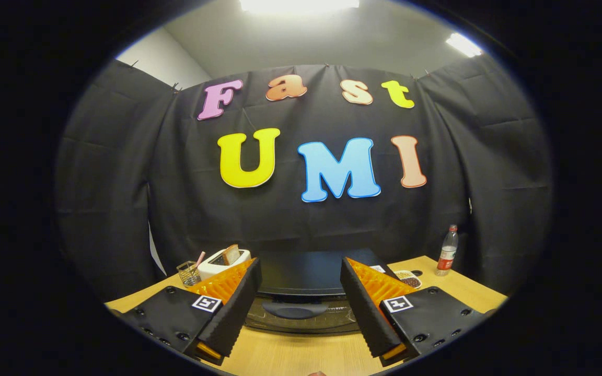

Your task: Open the toaster oven, put the food inside, and close the toaster oven door.

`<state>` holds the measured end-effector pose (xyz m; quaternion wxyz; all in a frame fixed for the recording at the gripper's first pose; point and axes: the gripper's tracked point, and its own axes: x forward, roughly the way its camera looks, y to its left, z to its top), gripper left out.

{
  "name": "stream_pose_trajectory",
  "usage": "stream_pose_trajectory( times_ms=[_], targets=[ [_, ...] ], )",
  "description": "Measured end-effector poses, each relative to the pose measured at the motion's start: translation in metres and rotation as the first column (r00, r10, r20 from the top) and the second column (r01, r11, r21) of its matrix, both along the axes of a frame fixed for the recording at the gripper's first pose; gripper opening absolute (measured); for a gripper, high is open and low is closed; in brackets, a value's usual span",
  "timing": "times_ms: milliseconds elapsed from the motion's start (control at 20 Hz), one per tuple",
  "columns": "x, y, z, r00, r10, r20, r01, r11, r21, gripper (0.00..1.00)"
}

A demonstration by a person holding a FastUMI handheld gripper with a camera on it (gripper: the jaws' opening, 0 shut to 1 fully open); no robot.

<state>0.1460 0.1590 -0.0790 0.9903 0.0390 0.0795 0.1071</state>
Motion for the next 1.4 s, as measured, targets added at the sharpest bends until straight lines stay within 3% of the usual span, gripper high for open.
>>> stream_pose_trajectory(
  times_ms=[450,800,1000,1400],
  targets=[
    [0.044,0.018,-0.077,0.983,-0.022,-0.181,0.023,1.000,0.004,0.97],
    [0.053,0.023,-0.106,0.973,-0.047,-0.226,0.038,0.998,-0.044,0.97],
    [0.047,0.024,-0.110,0.975,-0.053,-0.218,0.032,0.994,-0.101,0.97],
    [0.007,0.020,-0.119,0.971,-0.045,-0.234,0.021,0.995,-0.102,0.97]
  ],
)
